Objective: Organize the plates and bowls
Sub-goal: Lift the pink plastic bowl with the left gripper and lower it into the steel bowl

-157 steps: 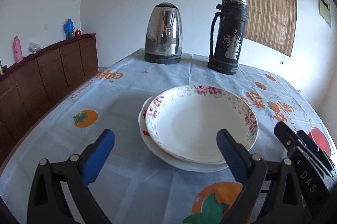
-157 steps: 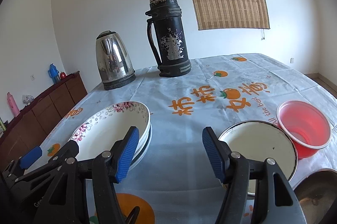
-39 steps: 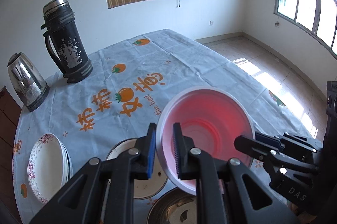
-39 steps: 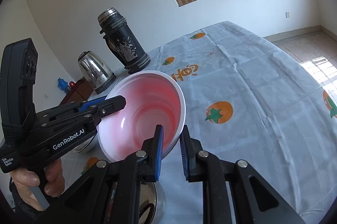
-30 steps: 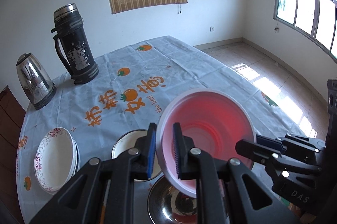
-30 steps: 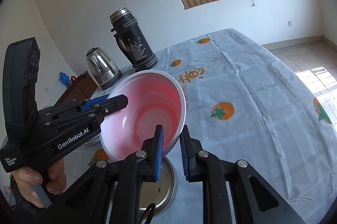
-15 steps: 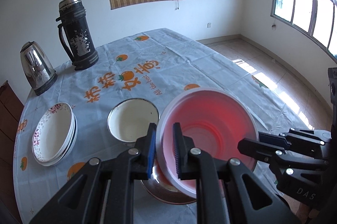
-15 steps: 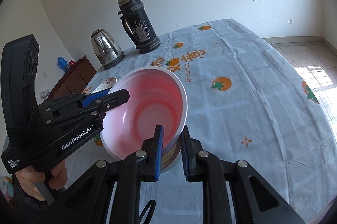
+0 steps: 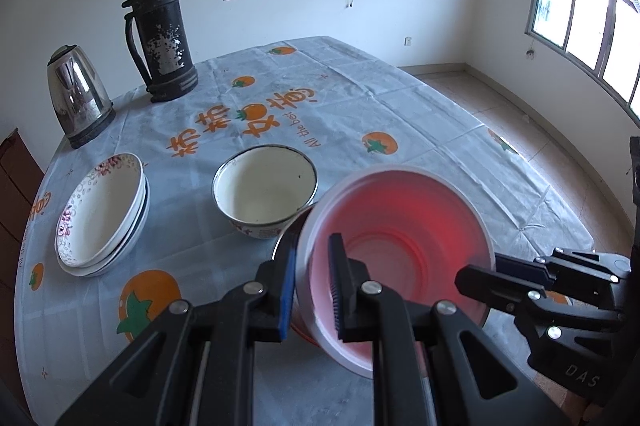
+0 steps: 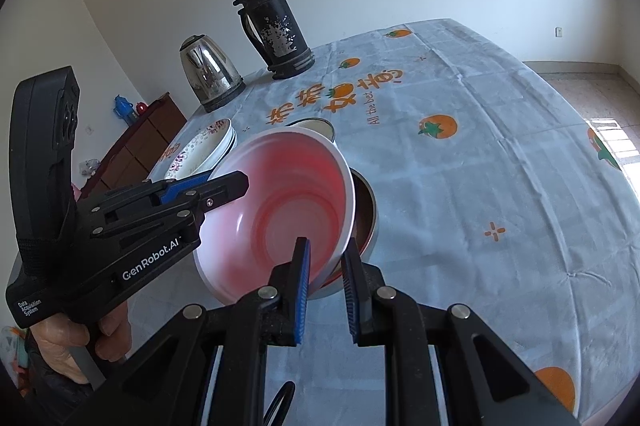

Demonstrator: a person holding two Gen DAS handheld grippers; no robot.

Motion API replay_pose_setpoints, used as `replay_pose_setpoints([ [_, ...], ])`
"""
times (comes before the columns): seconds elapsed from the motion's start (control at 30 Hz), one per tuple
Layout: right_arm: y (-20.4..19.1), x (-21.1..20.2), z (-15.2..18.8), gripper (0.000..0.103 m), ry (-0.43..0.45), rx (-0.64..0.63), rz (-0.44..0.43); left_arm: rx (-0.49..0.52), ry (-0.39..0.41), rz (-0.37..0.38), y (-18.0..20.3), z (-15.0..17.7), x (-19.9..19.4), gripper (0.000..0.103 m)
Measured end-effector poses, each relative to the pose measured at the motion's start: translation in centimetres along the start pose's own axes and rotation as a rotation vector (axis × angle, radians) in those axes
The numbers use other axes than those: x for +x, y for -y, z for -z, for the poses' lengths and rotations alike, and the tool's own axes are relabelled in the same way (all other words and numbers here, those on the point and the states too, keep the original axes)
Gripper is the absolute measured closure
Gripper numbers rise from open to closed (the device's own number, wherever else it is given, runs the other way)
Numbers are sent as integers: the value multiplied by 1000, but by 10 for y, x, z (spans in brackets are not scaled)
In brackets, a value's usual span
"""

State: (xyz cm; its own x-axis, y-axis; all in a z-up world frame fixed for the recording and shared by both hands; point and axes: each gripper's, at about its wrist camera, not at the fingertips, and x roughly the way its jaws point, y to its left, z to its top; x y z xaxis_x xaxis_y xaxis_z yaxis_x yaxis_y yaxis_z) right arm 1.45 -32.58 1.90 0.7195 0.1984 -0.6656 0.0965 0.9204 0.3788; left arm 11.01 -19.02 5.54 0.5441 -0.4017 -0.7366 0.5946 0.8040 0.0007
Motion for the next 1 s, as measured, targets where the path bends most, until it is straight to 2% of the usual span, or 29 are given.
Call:
replay_pose_setpoints([
  [0.3, -1, 4, -1, 85, 14, -34, 42, -26, -37, 1, -3, 3, 18, 90],
  [1.0, 4, 33, -6, 85, -51, -31, 41, -54, -122, -26, -10, 7, 46, 90],
])
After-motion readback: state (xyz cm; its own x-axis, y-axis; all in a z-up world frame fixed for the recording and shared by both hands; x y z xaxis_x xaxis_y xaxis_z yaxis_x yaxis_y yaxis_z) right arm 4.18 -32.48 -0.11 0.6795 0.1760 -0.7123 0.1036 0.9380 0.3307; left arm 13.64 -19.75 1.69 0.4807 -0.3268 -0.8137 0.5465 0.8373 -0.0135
